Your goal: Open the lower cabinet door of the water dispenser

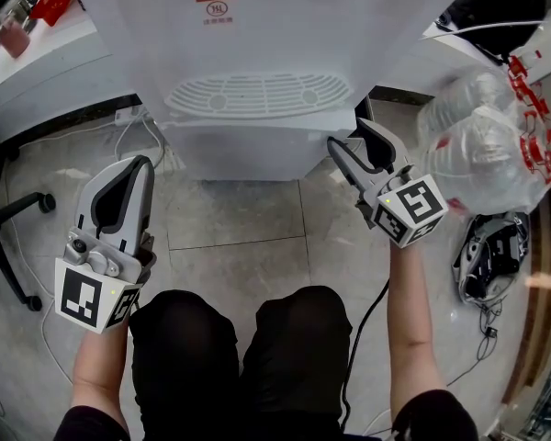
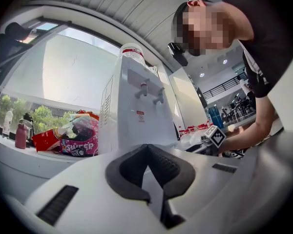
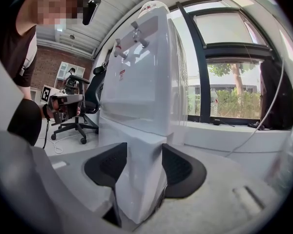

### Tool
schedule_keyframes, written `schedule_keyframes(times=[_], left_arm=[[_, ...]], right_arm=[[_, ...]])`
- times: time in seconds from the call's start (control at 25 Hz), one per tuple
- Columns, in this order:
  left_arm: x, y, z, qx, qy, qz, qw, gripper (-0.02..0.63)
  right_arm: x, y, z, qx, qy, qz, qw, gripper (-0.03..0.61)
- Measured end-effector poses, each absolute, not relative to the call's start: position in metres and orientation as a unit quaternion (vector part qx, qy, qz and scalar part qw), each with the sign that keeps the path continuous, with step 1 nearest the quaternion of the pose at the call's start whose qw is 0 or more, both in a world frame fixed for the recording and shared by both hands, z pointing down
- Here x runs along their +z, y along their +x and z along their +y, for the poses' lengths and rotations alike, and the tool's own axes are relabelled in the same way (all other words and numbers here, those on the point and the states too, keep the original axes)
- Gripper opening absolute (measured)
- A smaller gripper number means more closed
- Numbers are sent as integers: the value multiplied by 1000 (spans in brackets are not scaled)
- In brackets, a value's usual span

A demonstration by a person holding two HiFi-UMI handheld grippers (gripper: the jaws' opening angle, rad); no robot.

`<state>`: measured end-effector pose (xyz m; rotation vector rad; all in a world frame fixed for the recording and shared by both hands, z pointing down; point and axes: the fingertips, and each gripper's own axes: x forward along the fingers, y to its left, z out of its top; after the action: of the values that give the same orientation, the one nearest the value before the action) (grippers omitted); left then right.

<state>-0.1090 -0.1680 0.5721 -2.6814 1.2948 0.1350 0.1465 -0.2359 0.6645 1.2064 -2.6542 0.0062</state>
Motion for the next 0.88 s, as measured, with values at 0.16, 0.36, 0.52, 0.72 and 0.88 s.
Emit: schedule_keyframes(times=[0.16, 0.36, 0.52, 0.72, 0.88], left_arm=[[574, -110, -165, 45, -897, 434, 75, 8], [572, -113, -162, 43, -893, 440, 82, 8], [572, -115, -161, 39, -892, 442, 82, 8], [571, -111, -156, 37, -892, 442, 83, 8], [570, -114, -155, 34, -891, 445, 85, 8]], right_arm=[[664, 146, -226, 2, 407, -907, 110, 227], [662, 143, -207, -4, 380, -918, 112, 227], [658, 163, -208, -10, 396, -914, 92, 225], [654, 162, -209, -38, 398, -911, 102, 93], [648, 177, -212, -25, 408, -910, 75, 91]])
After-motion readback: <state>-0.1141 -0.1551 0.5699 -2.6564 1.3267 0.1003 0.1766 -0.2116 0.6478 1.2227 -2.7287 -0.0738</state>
